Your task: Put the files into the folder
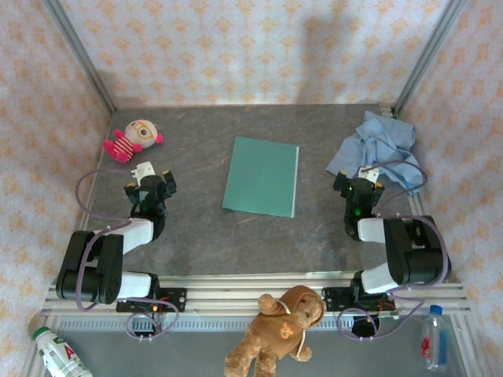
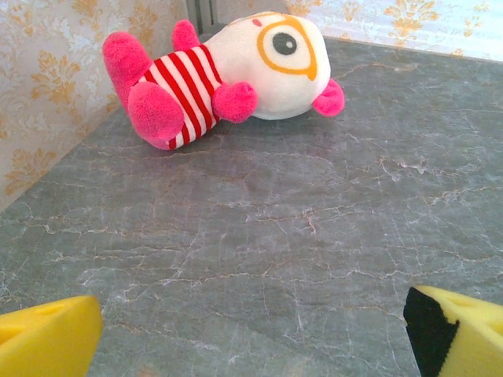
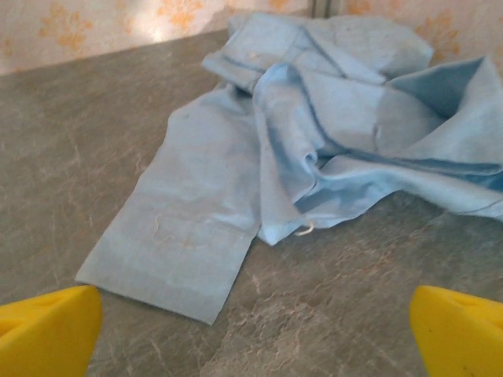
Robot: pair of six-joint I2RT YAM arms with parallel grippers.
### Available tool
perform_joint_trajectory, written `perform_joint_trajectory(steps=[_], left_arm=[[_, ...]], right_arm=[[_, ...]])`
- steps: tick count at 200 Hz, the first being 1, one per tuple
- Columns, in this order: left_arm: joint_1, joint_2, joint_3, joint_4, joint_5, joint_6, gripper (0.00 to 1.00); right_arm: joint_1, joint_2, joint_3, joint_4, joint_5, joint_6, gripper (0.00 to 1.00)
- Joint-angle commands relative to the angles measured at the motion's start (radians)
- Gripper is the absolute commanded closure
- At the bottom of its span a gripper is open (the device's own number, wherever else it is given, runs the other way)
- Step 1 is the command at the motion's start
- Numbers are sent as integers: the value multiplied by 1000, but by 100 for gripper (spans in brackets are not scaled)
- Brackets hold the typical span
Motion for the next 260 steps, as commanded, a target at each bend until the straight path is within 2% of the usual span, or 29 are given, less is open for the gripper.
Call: perform_joint_trajectory(steps=[1,14,47,109,119,129,142,153,160,168,260], left_arm=[[8,7,-2,73,-10,15,0],[8,44,17,77,-18,14,0],[8,36,-5,106,-23,10,0],[1,69,49,46,-10,26,0],[2,75,55,45,29,43,0],[2,98,60,61,135,82,0],[-6,171,41,168,227,144,0],[-10,156,55,110,215,139,0],[-10,167,42,161,213,142,0],[-11,158,54,118,210,140,0],[-13,162,50,134,206,143,0]], right_arm=[[-3,56,6,118,-46,-36,0],[-3,47,58,1,-16,-16,0],[-3,51,64,-4,-6,-13,0],[-4,53,66,-3,-5,-14,0],[-3,52,66,-4,-6,-13,0],[-4,53,66,-3,-6,-13,0],[-4,52,66,-4,-6,-14,0],[-5,53,66,-3,-8,-13,0],[-5,53,66,-3,-7,-13,0],[-6,52,66,-3,-7,-13,0],[-5,54,68,-5,-7,-13,0]])
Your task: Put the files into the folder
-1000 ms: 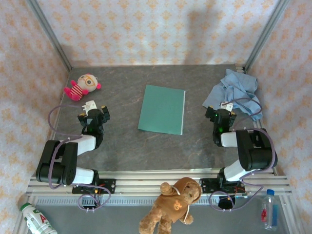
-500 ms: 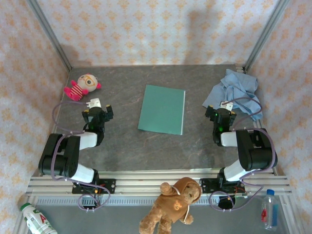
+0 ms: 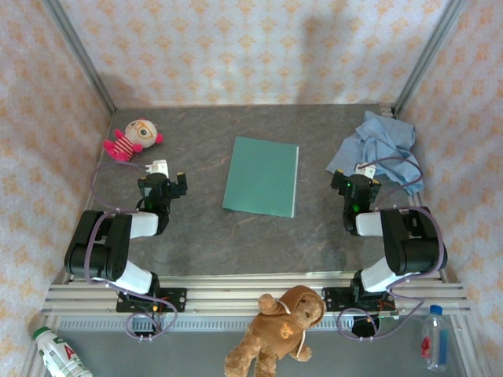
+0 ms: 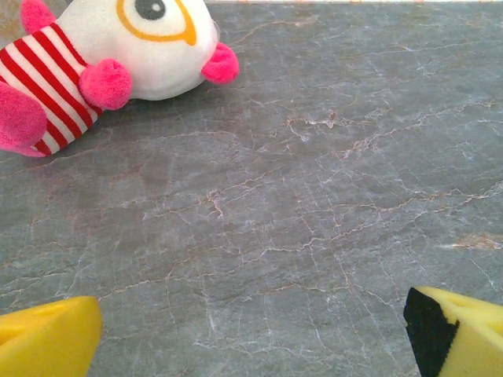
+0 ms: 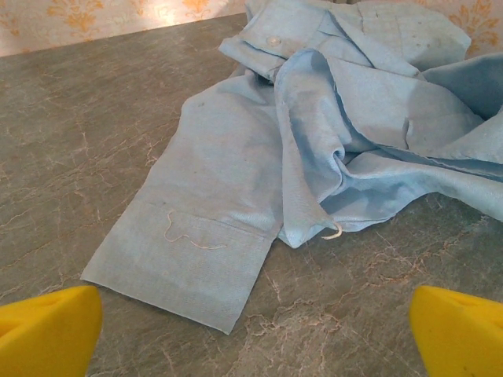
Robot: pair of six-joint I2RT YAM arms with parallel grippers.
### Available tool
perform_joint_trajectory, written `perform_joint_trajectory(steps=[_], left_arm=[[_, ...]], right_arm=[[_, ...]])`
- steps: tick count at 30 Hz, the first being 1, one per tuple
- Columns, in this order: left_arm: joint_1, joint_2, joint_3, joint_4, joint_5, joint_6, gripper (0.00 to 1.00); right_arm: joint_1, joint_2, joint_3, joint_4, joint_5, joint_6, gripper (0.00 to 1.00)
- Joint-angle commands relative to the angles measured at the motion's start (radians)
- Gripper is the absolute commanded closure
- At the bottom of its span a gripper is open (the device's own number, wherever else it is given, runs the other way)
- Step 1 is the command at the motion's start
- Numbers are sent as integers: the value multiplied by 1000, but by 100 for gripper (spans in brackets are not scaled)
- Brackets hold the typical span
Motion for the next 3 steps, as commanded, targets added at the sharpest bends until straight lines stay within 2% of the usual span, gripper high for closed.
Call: perform_joint_trajectory(steps=[1,3], left_arm=[[-4,-6,10,30,8,25,0],[-5,-6,10,31,7,26,0]], right_arm=[[-4,-1,17,3,13,-4,0],[-4,-1,17,3,13,-4,0]])
